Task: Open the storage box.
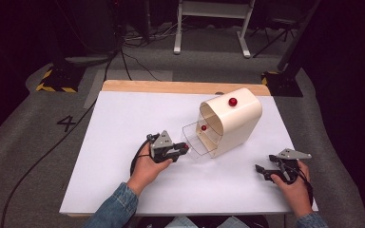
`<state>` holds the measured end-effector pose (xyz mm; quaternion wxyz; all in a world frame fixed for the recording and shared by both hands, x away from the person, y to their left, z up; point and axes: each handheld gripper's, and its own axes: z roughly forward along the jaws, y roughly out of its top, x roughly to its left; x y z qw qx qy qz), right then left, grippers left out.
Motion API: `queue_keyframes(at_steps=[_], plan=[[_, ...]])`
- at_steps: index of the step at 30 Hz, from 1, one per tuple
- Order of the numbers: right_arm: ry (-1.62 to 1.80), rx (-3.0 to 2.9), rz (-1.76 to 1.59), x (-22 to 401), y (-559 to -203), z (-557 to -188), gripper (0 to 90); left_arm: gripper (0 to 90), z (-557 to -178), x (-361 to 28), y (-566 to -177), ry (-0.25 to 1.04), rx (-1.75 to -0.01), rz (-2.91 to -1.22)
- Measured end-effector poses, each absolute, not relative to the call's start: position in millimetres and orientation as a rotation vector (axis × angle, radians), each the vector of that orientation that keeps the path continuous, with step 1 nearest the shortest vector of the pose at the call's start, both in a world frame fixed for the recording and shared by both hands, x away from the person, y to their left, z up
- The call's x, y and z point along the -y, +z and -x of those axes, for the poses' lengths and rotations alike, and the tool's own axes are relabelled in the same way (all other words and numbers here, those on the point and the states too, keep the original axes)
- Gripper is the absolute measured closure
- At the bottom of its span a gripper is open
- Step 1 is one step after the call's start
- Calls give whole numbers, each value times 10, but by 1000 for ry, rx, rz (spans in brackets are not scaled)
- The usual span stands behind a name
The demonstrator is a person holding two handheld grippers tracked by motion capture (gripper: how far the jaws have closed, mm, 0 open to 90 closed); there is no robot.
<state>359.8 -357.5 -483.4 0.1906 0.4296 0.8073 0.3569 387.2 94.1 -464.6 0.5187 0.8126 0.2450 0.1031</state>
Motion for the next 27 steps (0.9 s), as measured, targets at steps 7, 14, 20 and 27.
queue_keyframes(at_steps=[7, 14, 20, 27], plan=[[1003, -2268, -1207, 3574, -4834, -3598, 213, 738, -3836, -992, -4673, 247, -599, -1959], [1003, -2268, -1208, 3575, -4834, -3599, 213, 735, -3848, -1003, -4721, 241, -612, -1967], [1004, -2268, -1207, 3575, -4834, -3598, 213, 720, -3838, -1000, -4712, 247, -613, -1977], [1004, -2269, -1208, 3575, -4833, -3599, 213, 592, -3793, -1060, -4661, 251, -620, -1998]])
